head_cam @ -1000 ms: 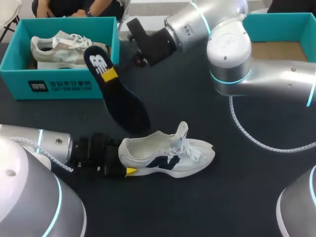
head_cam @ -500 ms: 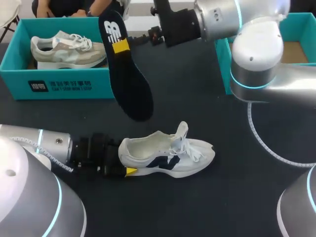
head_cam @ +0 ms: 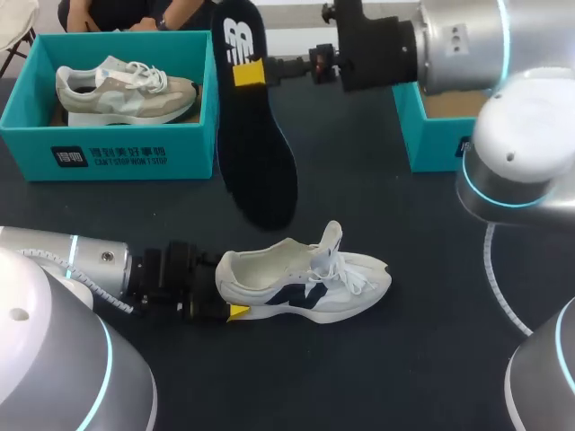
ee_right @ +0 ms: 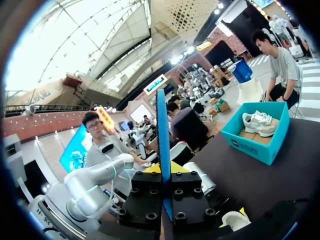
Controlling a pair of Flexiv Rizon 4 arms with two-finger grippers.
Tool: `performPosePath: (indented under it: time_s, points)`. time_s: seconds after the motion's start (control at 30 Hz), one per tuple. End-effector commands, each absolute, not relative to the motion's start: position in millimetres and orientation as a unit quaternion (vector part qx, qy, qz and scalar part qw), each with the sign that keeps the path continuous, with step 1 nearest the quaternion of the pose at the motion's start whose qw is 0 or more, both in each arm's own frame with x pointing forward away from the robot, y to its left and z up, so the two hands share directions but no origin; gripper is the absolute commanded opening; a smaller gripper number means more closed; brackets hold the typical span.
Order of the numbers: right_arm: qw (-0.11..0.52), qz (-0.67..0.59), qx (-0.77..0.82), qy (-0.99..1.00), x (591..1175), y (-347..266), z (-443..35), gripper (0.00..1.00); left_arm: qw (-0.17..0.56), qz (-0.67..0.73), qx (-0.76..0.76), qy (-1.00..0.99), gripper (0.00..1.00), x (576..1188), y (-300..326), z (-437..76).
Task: Take the shoe out of the shoebox, open the shoe tongue, remove and reinsert the insole, then place the shoe into the shoebox
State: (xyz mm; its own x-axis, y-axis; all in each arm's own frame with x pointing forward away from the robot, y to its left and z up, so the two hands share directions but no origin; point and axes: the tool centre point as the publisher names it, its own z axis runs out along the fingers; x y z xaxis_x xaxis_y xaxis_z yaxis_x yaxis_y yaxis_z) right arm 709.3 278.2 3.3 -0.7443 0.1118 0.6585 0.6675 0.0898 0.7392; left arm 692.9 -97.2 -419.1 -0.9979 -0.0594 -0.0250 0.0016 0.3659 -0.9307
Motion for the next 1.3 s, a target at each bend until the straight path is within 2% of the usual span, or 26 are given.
performPosePath:
  time_s: [0.03, 1.1, 1.3]
  points:
    - [0.192, -0.601, -0.318, -0.708, 686, 253, 14, 0.0, 0.028, -0.561, -0.018, 0.827, 0.0, 692, -97, -419]
    - [0.185, -0.6, -0.361, -0.69, 629, 199, 30, 0.0, 0.028, -0.561, -0.018, 0.827, 0.0, 692, -97, -419]
    - [0.215, -0.598, -0.334, -0.696, 635, 196, 31, 0.0, 0.028, -0.561, -0.018, 0.827, 0.0, 692, -97, -419]
